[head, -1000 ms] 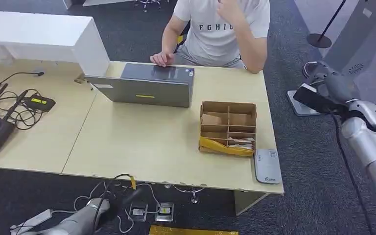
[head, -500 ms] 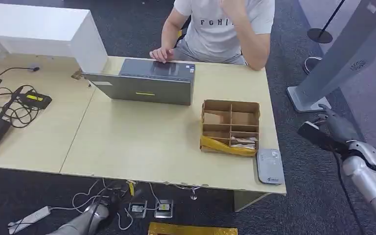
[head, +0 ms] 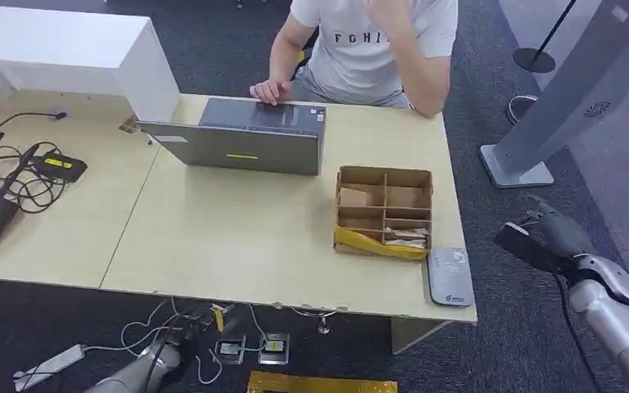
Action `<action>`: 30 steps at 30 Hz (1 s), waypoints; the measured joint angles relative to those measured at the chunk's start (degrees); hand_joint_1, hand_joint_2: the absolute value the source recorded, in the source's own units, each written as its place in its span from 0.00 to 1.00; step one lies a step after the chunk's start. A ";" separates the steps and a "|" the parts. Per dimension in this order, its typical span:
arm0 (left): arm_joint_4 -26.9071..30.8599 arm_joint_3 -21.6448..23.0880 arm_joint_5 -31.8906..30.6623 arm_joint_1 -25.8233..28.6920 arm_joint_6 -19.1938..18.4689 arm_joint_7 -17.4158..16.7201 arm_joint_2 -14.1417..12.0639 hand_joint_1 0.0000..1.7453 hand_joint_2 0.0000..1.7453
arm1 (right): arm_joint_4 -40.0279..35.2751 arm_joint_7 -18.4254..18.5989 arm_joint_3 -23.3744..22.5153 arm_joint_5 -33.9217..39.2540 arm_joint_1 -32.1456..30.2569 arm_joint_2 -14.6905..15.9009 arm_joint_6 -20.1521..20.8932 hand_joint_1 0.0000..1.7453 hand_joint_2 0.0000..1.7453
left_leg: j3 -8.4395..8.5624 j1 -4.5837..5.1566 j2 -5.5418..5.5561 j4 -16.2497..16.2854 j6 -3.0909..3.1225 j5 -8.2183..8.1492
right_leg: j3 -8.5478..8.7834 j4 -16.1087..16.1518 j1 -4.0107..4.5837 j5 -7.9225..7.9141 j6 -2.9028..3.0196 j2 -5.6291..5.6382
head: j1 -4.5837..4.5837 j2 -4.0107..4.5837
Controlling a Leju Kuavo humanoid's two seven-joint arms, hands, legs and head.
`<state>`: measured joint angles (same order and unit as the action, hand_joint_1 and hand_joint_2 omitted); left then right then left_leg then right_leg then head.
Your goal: Pass the card to the sensor for recognition and then transmit it.
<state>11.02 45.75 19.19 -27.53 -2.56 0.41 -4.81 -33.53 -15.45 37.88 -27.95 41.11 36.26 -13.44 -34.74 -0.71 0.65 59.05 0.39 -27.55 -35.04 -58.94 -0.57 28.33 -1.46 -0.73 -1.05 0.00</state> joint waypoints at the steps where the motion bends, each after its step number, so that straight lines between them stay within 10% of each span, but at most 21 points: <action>1: 0.00 -0.02 0.00 -0.09 0.04 -0.43 -0.02 0.00 0.00 | -0.26 0.00 0.04 0.41 -0.14 0.26 -0.22 1.00 1.00 | 0.01 0.00 0.00 0.00 0.00 0.03 | 0.00 -0.01 0.00 0.00 0.00 0.00 | 0.02 0.00; 30: 0.02 0.50 -7.56 -1.63 -1.27 -3.17 -0.41 0.00 0.00 | -5.64 1.66 0.63 4.79 -5.07 1.94 -2.27 1.00 1.00 | 0.10 0.02 0.12 0.02 -0.05 0.35 | 0.08 -0.14 -0.02 -0.20 -0.02 -0.13 | 0.02 0.00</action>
<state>11.04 46.25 11.63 -29.16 -3.83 -2.75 -5.22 -39.17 -13.79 38.51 -23.17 36.04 38.21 -15.72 -34.64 -0.70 0.77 59.07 0.34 -27.20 -34.97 -59.07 -0.59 28.13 -1.49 -0.86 -1.03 0.00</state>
